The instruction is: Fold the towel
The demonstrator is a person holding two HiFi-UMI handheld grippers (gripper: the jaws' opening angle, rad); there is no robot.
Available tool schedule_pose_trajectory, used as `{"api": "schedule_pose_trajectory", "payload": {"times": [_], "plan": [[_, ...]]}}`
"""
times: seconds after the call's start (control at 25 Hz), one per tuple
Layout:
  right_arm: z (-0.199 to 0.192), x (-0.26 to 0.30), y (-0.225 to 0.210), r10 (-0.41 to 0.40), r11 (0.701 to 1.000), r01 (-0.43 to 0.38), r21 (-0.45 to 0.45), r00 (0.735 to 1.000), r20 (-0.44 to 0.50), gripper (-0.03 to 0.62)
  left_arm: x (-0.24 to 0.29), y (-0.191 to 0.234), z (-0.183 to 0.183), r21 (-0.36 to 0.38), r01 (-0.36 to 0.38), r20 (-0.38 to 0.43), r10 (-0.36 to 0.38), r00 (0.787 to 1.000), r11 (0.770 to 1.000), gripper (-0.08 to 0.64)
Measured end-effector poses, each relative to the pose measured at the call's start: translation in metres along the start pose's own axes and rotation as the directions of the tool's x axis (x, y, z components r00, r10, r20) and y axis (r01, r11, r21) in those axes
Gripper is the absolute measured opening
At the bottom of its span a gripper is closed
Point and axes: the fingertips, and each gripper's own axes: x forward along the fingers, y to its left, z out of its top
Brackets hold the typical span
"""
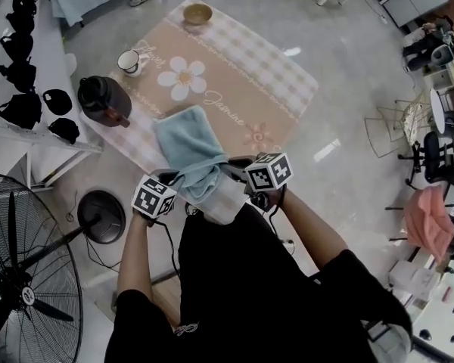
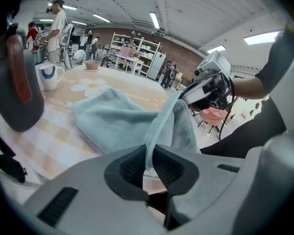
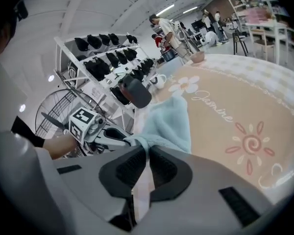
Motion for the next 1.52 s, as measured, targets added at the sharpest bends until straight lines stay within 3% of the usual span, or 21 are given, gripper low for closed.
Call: {"api": "schedule_pose_trajectory", "payload": {"times": [0.12, 0.32, 0.52, 0.6, 0.72, 0.84, 0.96, 1.04, 1.08, 1.36, 1.52], "plan": [[0.035, 0.007, -0.005, 0.042, 0.997, -0.043, 0.061, 0.999, 0.012, 0.023, -0.004, 0.026, 0.022, -0.026, -0.009, 0.009, 0.009, 1.000, 1.000, 0.038], [0.089, 0.026, -0.023, 0.080, 0.992, -0.081, 0.095, 0.997, 0.012, 0.023, -0.012, 0.073, 0.059, -0.067, -0.083, 0.039, 0.086, 0.996, 0.994, 0.038], [0.126, 0.049, -0.042, 0.116, 0.973, -0.116, 0.201, 0.993, 0.009, 0.023, -0.007, 0.106, 0.075, -0.121, -0.132, 0.047, 0.139, 0.989, 0.984, 0.038], [0.133, 0.059, -0.051, 0.123, 0.962, -0.121, 0.244, 0.992, 0.006, 0.023, -0.008, 0.118, 0.077, -0.170, -0.160, 0.064, 0.173, 0.983, 0.972, 0.040], [0.141, 0.070, -0.066, 0.129, 0.942, -0.126, 0.313, 0.992, 0.008, 0.023, -0.020, 0.133, 0.078, -0.249, -0.213, 0.108, 0.245, 0.963, 0.945, 0.144], [0.149, 0.081, -0.077, 0.128, 0.925, -0.123, 0.359, 0.992, 0.010, 0.023, -0.037, 0.132, 0.072, -0.312, -0.218, 0.147, 0.274, 0.951, 0.925, 0.144], [0.161, 0.090, -0.079, 0.115, 0.931, -0.123, 0.344, 0.992, 0.043, 0.045, -0.050, 0.128, 0.058, -0.379, -0.229, 0.167, 0.310, 0.936, 0.897, 0.144], [0.174, 0.092, -0.072, 0.130, 0.933, -0.155, 0.324, 0.987, 0.098, 0.197, -0.054, 0.122, 0.049, -0.421, -0.228, 0.180, 0.327, 0.928, 0.878, 0.144], [0.179, 0.091, -0.066, 0.142, 0.935, -0.173, 0.310, 0.983, 0.121, 0.222, -0.055, 0.118, 0.045, -0.438, -0.225, 0.185, 0.332, 0.925, 0.870, 0.144], [0.169, 0.079, -0.039, 0.133, 0.986, -0.142, 0.086, 0.985, 0.107, 0.245, -0.060, 0.108, 0.031, -0.509, -0.232, 0.213, 0.383, 0.899, 0.829, 0.144], [0.145, 0.066, -0.031, 0.100, 0.994, -0.103, 0.042, 0.992, 0.075, 0.245, -0.068, 0.105, 0.025, -0.519, -0.248, 0.223, 0.410, 0.885, 0.818, 0.144]]}}
